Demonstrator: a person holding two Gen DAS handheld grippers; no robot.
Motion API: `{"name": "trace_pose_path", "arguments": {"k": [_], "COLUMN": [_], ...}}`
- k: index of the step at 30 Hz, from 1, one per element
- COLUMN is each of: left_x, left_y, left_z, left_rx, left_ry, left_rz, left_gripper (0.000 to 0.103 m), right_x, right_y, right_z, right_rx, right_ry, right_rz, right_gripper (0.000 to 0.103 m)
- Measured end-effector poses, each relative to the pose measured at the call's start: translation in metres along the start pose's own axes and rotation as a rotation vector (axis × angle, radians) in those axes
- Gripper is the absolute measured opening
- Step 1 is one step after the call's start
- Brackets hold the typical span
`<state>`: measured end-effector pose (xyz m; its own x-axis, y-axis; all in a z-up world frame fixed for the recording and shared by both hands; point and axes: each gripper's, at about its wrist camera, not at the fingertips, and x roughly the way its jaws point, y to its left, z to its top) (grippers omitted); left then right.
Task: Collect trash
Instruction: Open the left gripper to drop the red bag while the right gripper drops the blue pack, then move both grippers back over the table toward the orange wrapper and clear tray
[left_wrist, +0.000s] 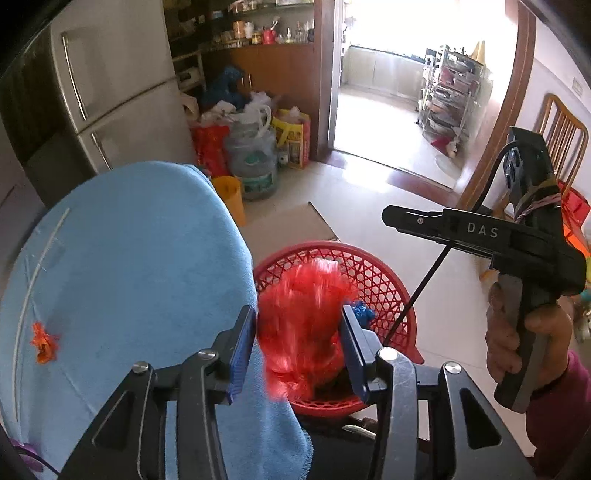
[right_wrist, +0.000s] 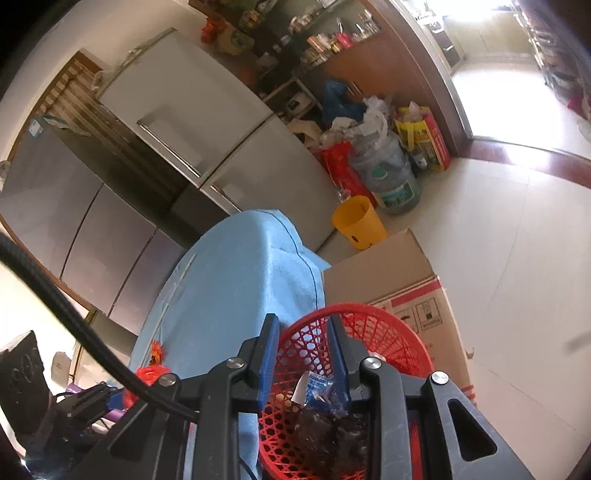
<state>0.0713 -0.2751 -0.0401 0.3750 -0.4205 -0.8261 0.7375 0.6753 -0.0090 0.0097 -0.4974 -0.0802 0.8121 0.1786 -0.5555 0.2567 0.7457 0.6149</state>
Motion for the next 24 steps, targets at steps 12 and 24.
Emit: {"name": "trace_pose_path", "arguments": {"k": [12,24], "left_x": [-0.019,-0.061], "left_y": [0.048,0.131], "left_z": [-0.027,-0.144], "left_rx": [-0.099,-0.335], "left_ry": [-0.023,-0.004], "left_rz": [0.044,0.246], "left_gripper": [0.059,0.063], "right_x": [0.001,0.015], "right_y": [0.007,0.034], "right_z": [0.003,-0.004], "right_rx": [-0.003,-0.058], "right_ry": [0.001,0.055], "right_rz": [-0.003,0.010], "right_gripper": [0.030,0.030]}}
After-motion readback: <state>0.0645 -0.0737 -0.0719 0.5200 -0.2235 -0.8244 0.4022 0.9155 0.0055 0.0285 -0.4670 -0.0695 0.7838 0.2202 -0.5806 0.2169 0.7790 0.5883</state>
